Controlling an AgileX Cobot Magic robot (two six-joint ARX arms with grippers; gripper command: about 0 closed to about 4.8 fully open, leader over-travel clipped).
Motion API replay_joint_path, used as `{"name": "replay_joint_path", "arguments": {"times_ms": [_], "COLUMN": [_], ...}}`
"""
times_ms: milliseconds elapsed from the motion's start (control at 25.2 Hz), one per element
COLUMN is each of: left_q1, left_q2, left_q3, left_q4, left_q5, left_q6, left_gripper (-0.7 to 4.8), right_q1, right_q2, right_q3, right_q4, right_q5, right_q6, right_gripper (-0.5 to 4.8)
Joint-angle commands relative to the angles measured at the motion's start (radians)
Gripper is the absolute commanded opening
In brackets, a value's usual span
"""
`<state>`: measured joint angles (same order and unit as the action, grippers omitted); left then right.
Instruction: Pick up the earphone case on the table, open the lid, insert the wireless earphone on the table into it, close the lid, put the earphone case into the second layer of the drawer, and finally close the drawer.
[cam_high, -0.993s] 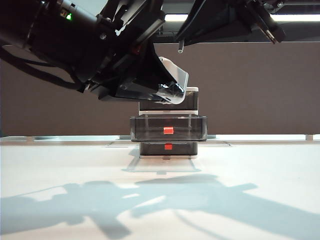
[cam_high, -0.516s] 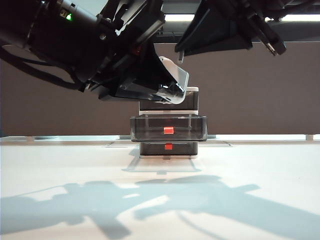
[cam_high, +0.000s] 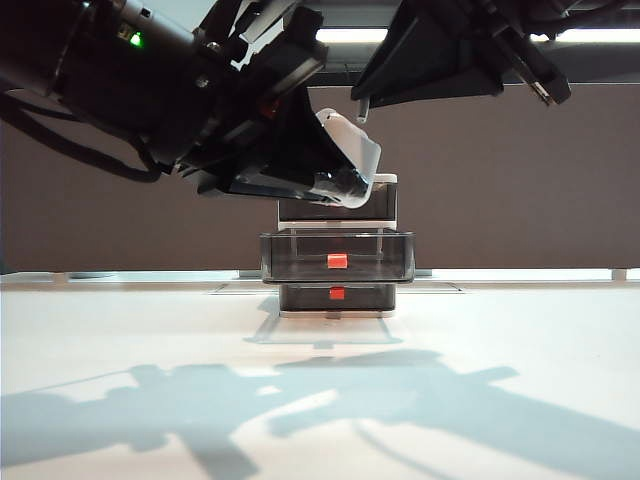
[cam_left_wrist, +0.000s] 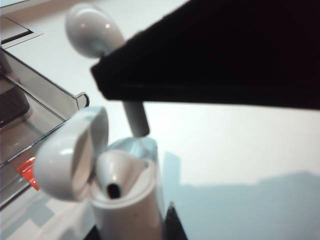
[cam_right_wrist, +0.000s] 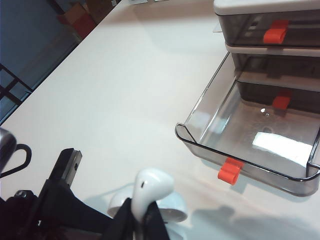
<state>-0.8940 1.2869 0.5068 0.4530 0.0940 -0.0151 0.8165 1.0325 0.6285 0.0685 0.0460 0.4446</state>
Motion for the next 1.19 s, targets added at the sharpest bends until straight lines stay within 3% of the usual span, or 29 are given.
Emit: {"name": "replay_joint_path", "arguments": {"times_ms": [40,596,1191], "left_q1": [-0.001,-0.001,-0.001], "left_q2": [-0.003,-0.003,-0.003], "left_q3": [0.004,0.004,0.004], "left_q4": [0.021,0.024,0.033], "left_q5": [0.003,0.003,0.003], "left_q6": [0.008,0.008,-0.019], "left_gripper": [-0.06,-0.06,-0.06], "right_q1": [-0.002,-0.005,-0.011], "right_q2": [0.001,0.034,0.0], "right_q3": [0.002,-0.016,-0.014], "right_q4": [0.011,0.07,-0.005], "right_q5": [0.004,0.004,-0.002], "right_q6": [-0.008,-0.008,-0.008], "right_gripper": [-0.01,-0.01,-0.01]}}
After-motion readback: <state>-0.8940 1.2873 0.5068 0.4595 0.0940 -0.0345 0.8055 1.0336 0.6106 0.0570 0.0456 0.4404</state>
